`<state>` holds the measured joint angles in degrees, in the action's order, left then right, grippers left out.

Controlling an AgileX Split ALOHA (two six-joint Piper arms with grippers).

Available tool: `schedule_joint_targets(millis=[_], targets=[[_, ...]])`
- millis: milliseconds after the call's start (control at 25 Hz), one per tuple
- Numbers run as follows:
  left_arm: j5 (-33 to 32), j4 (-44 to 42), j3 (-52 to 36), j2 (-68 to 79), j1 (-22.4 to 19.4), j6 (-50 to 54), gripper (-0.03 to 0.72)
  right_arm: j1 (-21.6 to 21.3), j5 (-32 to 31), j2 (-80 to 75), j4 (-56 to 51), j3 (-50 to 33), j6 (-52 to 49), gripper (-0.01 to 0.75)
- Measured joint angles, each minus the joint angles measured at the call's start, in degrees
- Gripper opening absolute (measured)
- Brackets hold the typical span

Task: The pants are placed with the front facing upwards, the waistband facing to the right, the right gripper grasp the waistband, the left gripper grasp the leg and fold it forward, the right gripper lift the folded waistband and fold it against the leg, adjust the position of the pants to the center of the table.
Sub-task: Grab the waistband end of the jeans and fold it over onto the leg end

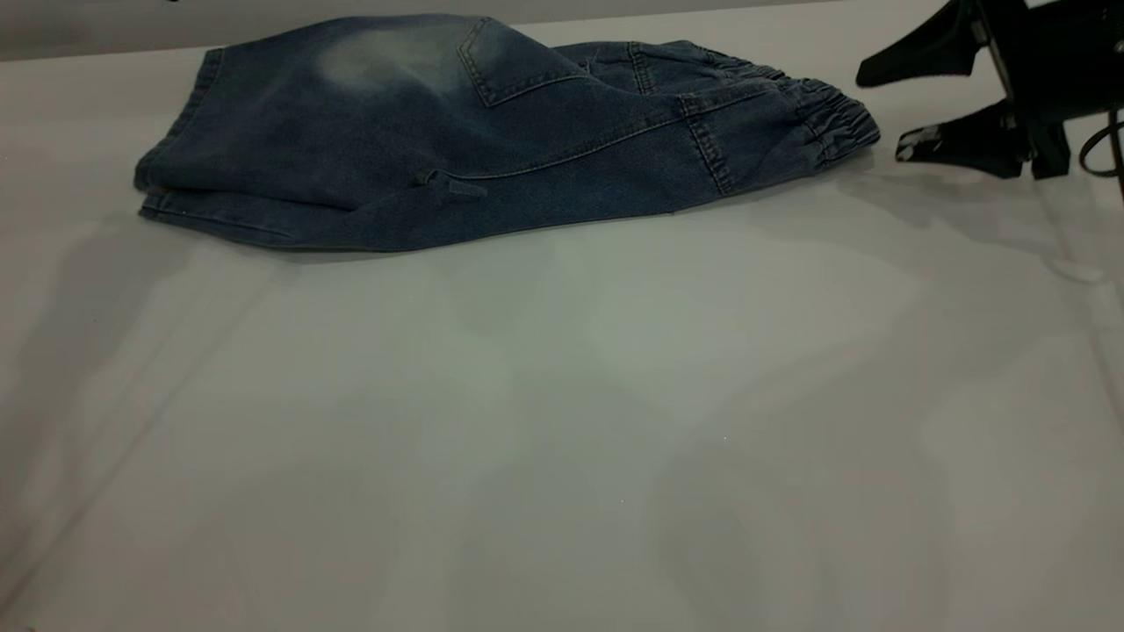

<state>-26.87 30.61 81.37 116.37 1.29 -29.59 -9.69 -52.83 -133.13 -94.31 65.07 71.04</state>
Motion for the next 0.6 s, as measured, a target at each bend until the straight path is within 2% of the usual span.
schedule_joint_targets(millis=[600], targets=[[-0.18, 0.0, 0.0, 0.0, 0.0, -0.01, 0.493, 0.0, -0.33, -5.88, -1.08, 6.29, -1.53, 0.511]])
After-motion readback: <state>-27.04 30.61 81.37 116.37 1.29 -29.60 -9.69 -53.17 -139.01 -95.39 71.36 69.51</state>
